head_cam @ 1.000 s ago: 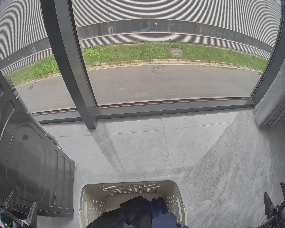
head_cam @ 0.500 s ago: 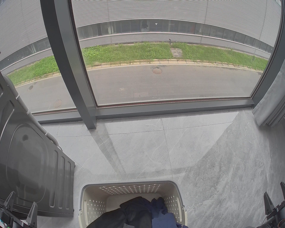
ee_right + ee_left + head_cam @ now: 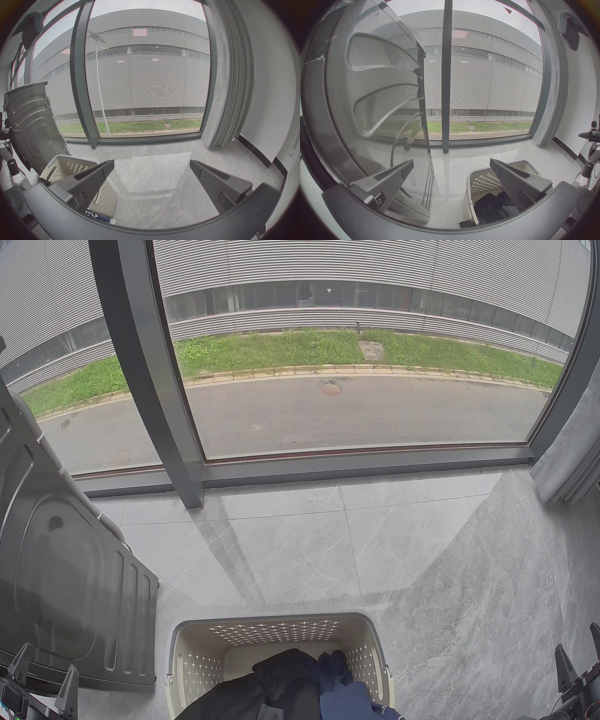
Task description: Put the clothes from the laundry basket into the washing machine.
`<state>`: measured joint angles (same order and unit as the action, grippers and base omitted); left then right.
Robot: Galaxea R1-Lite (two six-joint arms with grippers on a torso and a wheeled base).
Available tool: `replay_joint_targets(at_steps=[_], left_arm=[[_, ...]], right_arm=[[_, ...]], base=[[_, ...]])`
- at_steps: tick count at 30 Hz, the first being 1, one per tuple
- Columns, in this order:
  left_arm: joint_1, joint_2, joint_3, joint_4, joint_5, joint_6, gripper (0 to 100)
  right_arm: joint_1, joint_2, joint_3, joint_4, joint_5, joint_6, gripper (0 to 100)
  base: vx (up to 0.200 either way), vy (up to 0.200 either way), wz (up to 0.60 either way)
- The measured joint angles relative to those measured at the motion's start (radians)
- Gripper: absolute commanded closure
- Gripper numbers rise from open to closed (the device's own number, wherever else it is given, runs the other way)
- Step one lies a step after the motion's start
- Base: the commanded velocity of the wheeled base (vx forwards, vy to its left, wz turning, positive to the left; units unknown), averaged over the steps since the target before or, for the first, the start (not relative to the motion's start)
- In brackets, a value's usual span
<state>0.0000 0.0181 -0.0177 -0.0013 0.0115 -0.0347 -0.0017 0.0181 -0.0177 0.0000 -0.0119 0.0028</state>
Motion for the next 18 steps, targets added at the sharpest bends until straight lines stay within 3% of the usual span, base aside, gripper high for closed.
replay_joint_targets(at_steps=[18], left_arm=[[0.000,0.000,0.000,0.000,0.000,0.001,0]], right_arm=[[0.000,0.000,0.000,0.000,0.001,0.000,0]], base=[[-0.200,0.000,0.00]])
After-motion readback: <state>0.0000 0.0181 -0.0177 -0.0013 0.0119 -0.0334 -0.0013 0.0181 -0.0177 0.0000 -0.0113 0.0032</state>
